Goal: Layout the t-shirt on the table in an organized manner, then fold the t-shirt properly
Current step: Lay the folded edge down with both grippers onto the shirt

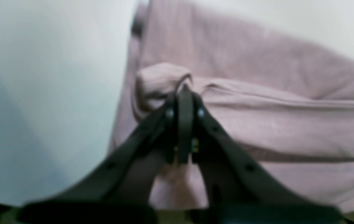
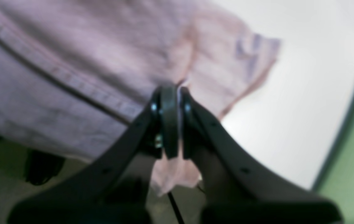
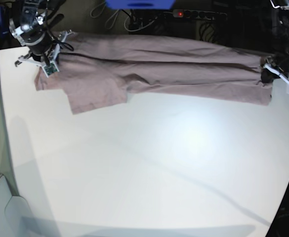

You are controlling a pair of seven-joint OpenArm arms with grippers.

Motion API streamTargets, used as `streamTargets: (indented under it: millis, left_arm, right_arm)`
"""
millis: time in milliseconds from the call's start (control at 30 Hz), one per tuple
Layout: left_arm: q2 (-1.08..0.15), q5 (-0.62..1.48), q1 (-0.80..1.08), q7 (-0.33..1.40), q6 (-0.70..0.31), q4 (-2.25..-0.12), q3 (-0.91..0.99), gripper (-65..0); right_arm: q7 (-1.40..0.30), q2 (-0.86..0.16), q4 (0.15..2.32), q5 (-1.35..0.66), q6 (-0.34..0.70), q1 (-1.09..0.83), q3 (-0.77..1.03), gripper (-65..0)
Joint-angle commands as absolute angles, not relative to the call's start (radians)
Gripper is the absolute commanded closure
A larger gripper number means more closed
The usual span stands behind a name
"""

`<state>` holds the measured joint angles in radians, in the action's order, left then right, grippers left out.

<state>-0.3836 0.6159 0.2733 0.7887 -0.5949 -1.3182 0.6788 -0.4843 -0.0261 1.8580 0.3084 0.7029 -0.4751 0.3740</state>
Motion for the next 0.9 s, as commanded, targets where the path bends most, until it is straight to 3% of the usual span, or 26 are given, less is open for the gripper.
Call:
streamTargets:
  millis: [0, 233, 300, 467, 567, 633, 867]
  left_arm:
    - [-0.406, 0.628, 0.268, 0.776, -0.596, -1.323, 0.687, -0.4]
    - [-0.409, 0.628, 0.272, 0.776, -0.596, -1.311, 0.668, -0.7]
    - [-0.412, 0.628, 0.274, 0.776, -0.596, -1.314, 0.639, -4.4]
    - [-0.404, 0.628, 0.275, 0.776, -0.596, -1.32, 0.63, -22.9]
    - [-0.404, 0.628, 0.275, 0.776, -0.596, -1.323, 0.63, -30.4]
    - [-0.404, 0.634, 0.274, 0.776, -0.596, -1.323, 0.63, -30.7]
    - [-0.404, 0.638, 0.274, 0.776, -0.596, -1.323, 0.63, -30.7]
  right_arm:
    - [-0.469, -0.038, 1.868, 0.305, 0.698, -0.481, 0.378, 0.0]
    - [-0.469, -0.038, 1.876, 0.309, 0.698, -0.479, 0.381, 0.0]
    - [-0.469, -0.044, 1.877, 0.309, 0.698, -0.478, 0.381, -0.5]
    - [-0.47, -0.077, 1.87, 0.309, 0.698, -0.481, 0.378, -16.5]
    - [-0.47, -0.085, 1.862, 0.309, 0.698, -0.475, 0.378, -27.0]
    - [-0.47, -0.088, 1.828, 0.309, 0.698, -0.467, 0.377, -30.7]
    - [-0.47, -0.119, 1.626, 0.309, 0.698, -0.348, 0.355, -30.9]
